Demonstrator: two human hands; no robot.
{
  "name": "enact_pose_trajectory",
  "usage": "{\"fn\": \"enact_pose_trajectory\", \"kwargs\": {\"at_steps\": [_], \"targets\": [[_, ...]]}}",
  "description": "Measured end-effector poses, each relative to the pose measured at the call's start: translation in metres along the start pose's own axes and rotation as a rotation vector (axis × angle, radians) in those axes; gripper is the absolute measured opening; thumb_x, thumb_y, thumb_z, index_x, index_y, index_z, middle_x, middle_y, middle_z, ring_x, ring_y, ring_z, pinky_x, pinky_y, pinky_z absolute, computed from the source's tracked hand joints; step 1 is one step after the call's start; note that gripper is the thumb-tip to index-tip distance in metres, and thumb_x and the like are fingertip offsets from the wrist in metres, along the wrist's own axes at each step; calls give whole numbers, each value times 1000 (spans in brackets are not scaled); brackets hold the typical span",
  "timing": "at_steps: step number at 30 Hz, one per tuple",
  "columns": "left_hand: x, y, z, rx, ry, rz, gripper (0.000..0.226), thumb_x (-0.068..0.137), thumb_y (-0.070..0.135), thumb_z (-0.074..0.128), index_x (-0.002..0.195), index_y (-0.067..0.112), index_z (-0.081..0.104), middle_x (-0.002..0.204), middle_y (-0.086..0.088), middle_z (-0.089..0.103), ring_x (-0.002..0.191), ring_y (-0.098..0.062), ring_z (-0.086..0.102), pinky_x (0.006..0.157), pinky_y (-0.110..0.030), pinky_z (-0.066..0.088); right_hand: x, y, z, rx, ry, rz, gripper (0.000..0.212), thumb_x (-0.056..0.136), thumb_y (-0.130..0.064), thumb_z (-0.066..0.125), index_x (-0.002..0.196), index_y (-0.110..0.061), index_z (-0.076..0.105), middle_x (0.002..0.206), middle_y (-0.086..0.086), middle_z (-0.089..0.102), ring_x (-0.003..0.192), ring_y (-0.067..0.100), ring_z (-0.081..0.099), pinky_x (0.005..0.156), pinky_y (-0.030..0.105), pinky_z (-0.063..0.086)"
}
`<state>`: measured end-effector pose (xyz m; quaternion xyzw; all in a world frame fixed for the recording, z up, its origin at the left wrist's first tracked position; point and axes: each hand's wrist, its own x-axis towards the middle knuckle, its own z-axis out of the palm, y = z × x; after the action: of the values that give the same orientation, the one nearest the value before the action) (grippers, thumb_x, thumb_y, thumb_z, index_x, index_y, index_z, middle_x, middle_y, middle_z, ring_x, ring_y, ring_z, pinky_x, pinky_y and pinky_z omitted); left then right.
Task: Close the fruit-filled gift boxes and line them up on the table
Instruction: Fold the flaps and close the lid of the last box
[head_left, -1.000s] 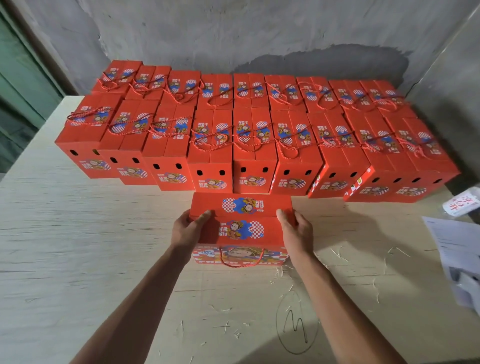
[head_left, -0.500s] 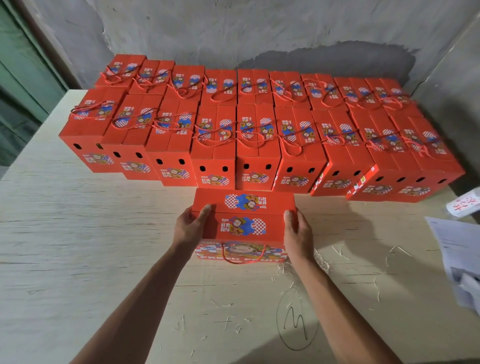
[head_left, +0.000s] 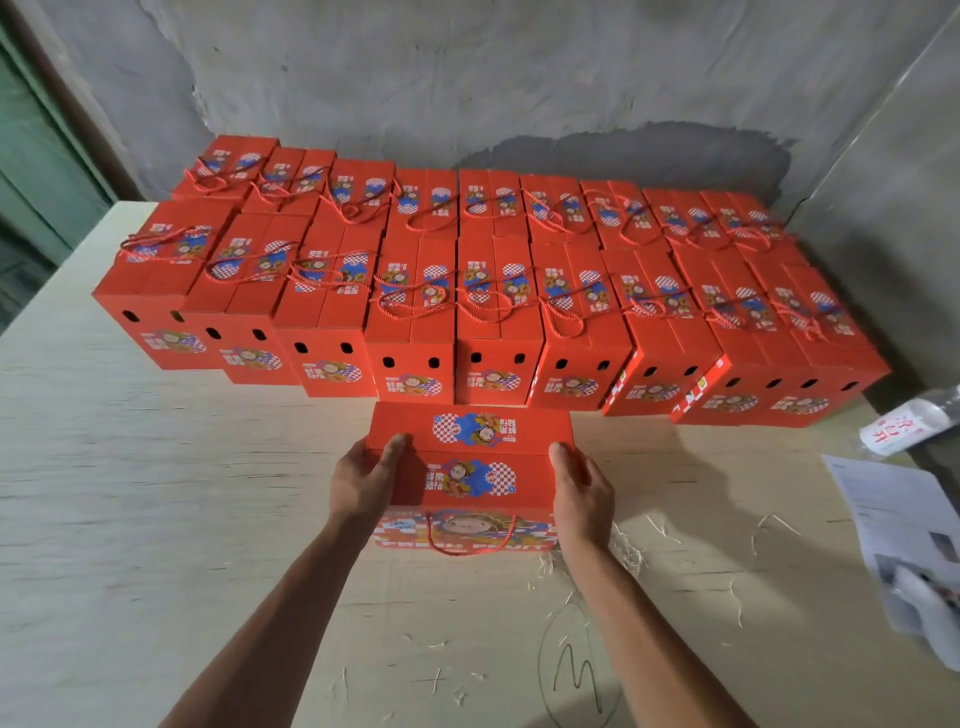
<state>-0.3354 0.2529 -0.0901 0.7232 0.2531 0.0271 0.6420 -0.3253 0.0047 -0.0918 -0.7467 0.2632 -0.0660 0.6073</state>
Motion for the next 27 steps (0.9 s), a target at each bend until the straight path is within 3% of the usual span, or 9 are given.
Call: {"fn": "enact_pose_trajectory", "kwargs": {"at_steps": [7, 11, 13, 16, 19, 21, 23, 25, 27], "targets": [[-31, -9, -7, -153, 173, -67, 25, 92, 45, 72, 106, 25, 69, 102, -5, 77, 90, -23, 75, 84, -49, 62, -18, -11, 21, 115, 106, 107, 49, 83, -38, 82, 121, -13, 63, 111, 6, 71, 94, 22, 68, 64, 25, 48], [-68, -14, 7, -291, 491, -175, 19, 93, 30, 74, 103, 16, 66, 94, -10, 74, 76, -13, 72, 71, -31, 60, -30, -29, 66, 143, 38, 77, 75, 83, -10, 81, 144, 2, 40, 133, 22, 61, 115, 32, 64, 100, 41, 51], [-90, -15, 19, -479, 540, -288, 31, 90, 17, 78, 112, 7, 59, 98, -16, 72, 78, -18, 73, 77, -36, 62, -41, -30, 88, 76, -79, 30, 71, 85, -8, 78, 146, -3, 43, 134, 20, 61, 118, 30, 64, 105, 44, 48], [-116, -15, 22, -615, 483, -365, 61, 81, -1, 81, 129, 2, 44, 119, -18, 67, 100, -29, 70, 93, -53, 57, -53, -21, 103, -14, -245, -12, 61, 90, -22, 77, 145, -14, 52, 132, 12, 64, 113, 27, 67, 98, 43, 54], [-129, -19, 3, -459, 499, -365, 90, 78, 16, 89, 146, 14, 30, 130, -3, 49, 111, -20, 58, 92, -38, 48, -59, -14, 100, -62, -330, 18, 57, 84, -40, 83, 134, -22, 63, 121, 1, 70, 102, 20, 71, 85, 37, 59], [-125, -24, -16, -276, 528, -320, 79, 84, 40, 83, 145, 10, 42, 133, -1, 50, 120, -21, 53, 98, -39, 45, -64, -10, 95, -68, -294, 35, 45, 78, -47, 86, 112, -22, 71, 106, -2, 75, 92, 16, 72, 81, 36, 60], [-108, -24, -39, -141, 423, -228, 54, 90, 55, 69, 118, 10, 69, 114, -5, 72, 106, -25, 66, 90, -40, 52, -74, -7, 92, -52, -270, 8, 37, 79, -51, 85, 98, -21, 73, 94, -5, 76, 87, 15, 72, 79, 36, 59], [-81, -21, -61, -123, 242, -235, 42, 93, 49, 69, 97, 9, 78, 87, -8, 79, 84, -22, 72, 75, -32, 55, -85, -5, 89, -41, -272, -35, 36, 81, -54, 81, 95, -22, 74, 90, -7, 76, 85, 12, 72, 74, 33, 57], [-56, -13, -76, -185, 57, -361, 39, 91, 43, 73, 103, 6, 78, 92, -10, 79, 92, -25, 75, 83, -33, 55, -92, -7, 86, -42, -282, -57, 37, 82, -58, 79, 93, -23, 73, 87, -8, 76, 80, 8, 72, 67, 30, 57]]}}
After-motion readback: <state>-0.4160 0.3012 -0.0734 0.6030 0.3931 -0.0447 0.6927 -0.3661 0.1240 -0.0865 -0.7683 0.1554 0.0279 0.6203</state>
